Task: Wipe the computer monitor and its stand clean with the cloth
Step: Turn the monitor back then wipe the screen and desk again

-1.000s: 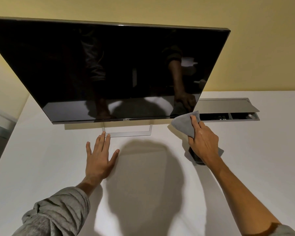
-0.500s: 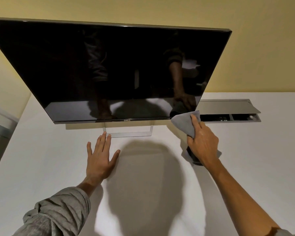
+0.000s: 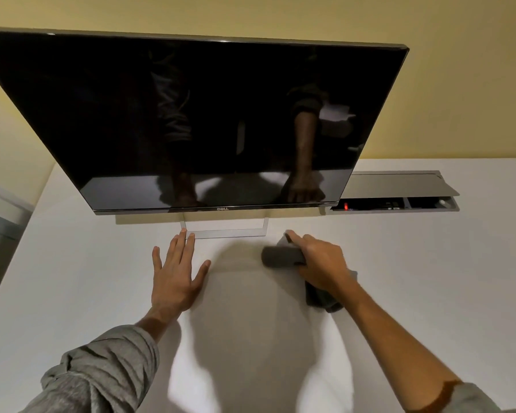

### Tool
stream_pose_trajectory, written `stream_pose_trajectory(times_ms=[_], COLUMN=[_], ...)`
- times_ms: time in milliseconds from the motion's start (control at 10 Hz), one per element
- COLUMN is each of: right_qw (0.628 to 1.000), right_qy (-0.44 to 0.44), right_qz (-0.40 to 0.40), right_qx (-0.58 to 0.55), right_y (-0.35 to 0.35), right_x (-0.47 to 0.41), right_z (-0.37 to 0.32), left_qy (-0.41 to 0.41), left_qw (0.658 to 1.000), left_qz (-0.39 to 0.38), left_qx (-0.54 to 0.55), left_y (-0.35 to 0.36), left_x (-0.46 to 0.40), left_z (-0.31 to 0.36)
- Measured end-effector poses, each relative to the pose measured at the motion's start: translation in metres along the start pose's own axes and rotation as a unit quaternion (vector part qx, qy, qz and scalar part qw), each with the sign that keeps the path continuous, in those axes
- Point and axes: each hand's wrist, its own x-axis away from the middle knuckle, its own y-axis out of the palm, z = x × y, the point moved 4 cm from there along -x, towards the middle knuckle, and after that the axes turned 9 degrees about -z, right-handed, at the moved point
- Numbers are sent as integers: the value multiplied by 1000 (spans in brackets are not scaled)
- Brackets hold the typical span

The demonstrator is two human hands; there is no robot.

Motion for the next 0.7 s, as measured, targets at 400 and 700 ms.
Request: stream_pose_trajectory(times_ms=[400,700], right_qw=[964,912], right_qy=[58,83], right_qz=[255,395], right_qx=[-56,-78], right_y=[-29,-57], right_x=[18,32], right_z=[43,49], left_qy=[7,11], left_qw=[1000,1000], left_qz=[14,17], left_qx=[-5,-12], left_y=[-4,-3], left_x=[0,1], left_z=[3,3])
